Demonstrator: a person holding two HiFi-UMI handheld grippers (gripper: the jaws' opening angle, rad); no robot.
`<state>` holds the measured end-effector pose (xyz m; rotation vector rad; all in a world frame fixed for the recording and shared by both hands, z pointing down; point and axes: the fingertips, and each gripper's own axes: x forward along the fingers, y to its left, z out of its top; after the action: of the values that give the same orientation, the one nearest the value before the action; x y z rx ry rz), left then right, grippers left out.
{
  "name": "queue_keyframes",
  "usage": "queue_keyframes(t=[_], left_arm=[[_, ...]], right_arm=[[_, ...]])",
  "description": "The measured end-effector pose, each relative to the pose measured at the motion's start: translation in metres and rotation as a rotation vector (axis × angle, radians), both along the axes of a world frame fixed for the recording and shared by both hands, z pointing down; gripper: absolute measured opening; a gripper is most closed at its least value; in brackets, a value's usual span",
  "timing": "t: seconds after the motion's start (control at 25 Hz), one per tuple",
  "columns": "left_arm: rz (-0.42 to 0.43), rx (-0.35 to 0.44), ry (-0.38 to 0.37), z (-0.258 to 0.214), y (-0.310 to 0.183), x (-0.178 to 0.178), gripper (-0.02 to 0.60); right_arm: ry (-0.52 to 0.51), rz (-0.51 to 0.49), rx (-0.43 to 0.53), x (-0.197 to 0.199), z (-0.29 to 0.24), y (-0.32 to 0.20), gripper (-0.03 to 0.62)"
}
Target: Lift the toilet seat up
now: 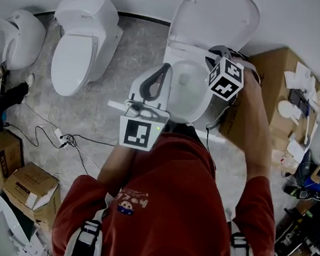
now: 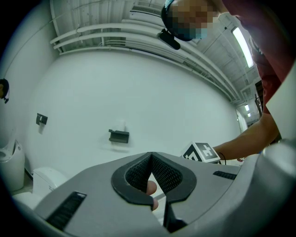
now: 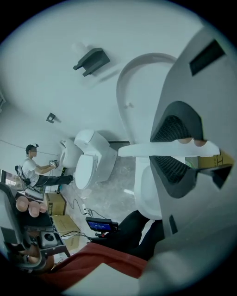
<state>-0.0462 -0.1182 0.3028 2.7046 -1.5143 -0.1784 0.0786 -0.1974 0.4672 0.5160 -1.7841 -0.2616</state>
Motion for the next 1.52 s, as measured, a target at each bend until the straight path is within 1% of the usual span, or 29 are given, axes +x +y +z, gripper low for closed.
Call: queue_keyframes(t=[0.52, 0.76, 1.0, 1.2, 1.52], left_arm=[[-0.024, -0.006, -0.002, 0.003, 0.001, -0.006, 0.009], [-0.035, -0.008, -0.007, 0.006, 0.002, -0.008, 0.009], [-0.043, -0.013, -0.01, 0.006, 0.004, -0.009, 0.009], [-0.05, -0.015, -0.01, 0.006, 0.008, -0.013, 0.009], [-0.057, -0.015, -0.012, 0.006, 0.008, -0.021, 0.009]], right_arm=[[0.048, 0.023, 0.128, 0.014, -0.008, -0.043, 0.089], [0.077, 0.027, 0.207, 0.023, -0.009, -0.062, 0.086], [0.112, 0.025, 0.251, 0.027, -0.01, -0.076, 0.084], [0.182, 0.01, 0.302, 0.03, -0.011, -0.089, 0.078], [0.205, 0.032, 0.336, 0.032, -0.014, -0.11, 0.075]])
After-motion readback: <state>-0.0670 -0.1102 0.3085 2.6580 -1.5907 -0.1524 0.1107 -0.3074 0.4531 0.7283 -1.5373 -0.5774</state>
